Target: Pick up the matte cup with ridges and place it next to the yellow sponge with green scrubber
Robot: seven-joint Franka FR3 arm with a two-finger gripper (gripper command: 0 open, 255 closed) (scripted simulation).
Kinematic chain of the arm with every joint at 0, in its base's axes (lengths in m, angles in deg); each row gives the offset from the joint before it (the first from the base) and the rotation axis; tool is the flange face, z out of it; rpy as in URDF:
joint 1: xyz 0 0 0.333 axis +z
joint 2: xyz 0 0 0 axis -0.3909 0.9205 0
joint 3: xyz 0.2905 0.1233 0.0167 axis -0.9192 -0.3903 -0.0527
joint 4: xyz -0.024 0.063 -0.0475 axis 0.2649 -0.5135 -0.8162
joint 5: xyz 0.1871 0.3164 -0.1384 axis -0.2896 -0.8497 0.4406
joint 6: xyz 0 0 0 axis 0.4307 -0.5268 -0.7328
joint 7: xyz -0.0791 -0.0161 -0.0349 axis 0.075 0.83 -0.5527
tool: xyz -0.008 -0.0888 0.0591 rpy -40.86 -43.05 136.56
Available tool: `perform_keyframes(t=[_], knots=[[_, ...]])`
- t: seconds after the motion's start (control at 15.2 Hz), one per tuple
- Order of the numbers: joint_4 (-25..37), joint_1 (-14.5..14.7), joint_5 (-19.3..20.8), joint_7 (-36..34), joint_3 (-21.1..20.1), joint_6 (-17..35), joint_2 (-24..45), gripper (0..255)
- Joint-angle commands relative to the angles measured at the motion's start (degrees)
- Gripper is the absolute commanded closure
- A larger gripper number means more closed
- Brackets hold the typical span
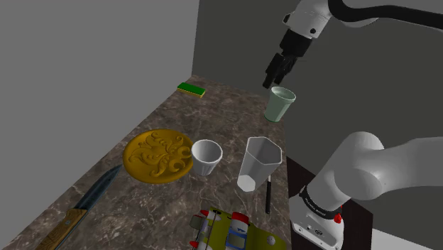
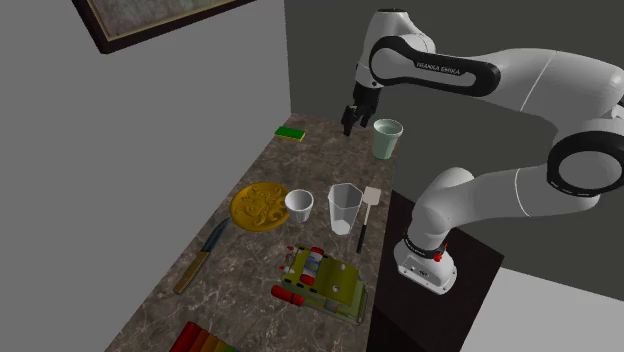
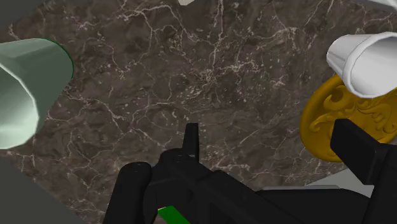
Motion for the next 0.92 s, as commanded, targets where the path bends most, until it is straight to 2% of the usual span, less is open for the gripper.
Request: perform_keyframes(t=[0.0,0.86], knots=[[0.00,0.00,0.00,0.00,0.00,0.00,0.00,0],[-6.41,8.49,-9.24,-1.11,-7.48,17.11,14.08,0]])
